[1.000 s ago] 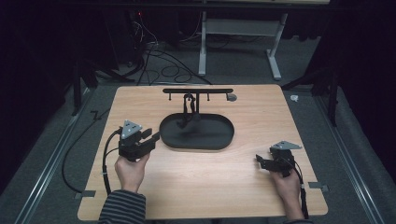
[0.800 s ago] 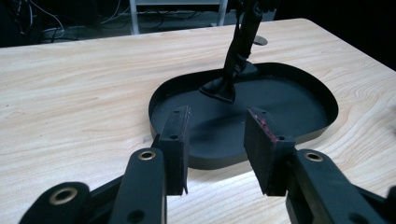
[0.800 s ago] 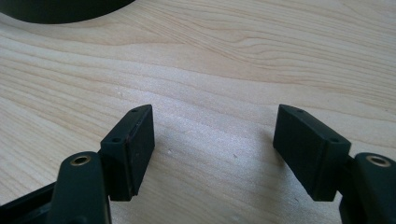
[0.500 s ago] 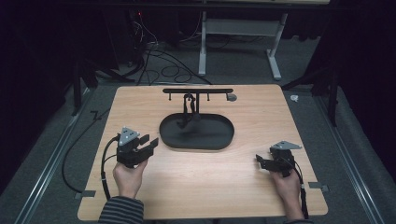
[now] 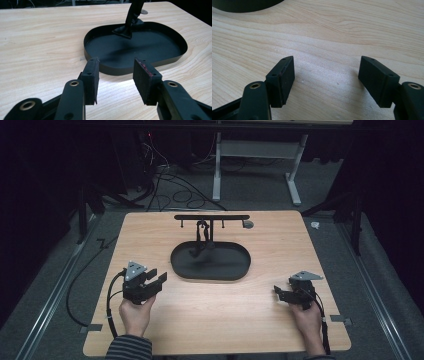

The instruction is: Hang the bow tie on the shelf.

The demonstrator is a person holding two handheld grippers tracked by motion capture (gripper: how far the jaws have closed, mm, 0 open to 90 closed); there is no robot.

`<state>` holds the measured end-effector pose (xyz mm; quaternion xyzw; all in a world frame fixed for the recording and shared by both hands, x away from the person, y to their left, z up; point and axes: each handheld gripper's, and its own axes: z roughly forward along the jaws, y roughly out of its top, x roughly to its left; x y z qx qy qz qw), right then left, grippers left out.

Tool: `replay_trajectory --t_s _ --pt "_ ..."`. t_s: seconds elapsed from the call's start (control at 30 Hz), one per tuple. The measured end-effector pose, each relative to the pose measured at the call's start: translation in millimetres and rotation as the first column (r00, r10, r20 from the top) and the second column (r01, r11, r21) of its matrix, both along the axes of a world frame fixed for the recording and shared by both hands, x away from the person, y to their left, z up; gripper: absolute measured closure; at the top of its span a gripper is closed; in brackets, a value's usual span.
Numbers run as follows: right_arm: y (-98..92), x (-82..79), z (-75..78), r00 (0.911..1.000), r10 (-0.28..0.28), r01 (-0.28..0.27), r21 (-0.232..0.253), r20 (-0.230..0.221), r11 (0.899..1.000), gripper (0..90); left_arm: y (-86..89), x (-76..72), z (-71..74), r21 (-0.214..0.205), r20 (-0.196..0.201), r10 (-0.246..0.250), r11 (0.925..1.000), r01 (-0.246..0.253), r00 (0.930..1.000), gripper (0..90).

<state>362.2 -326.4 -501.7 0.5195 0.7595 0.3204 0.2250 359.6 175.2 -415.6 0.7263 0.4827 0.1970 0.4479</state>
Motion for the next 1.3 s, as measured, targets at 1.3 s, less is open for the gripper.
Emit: replay_trajectory --t_s 1.3 --pt "-0.1 0.1 -0.1 1.0 0.002 -0.002 -0.002 0.002 1.0 30.7 -1.3 -2.6 -36.7 0.02 -0.065 0.036 0.9992 -0.034 0.9973 54.4"
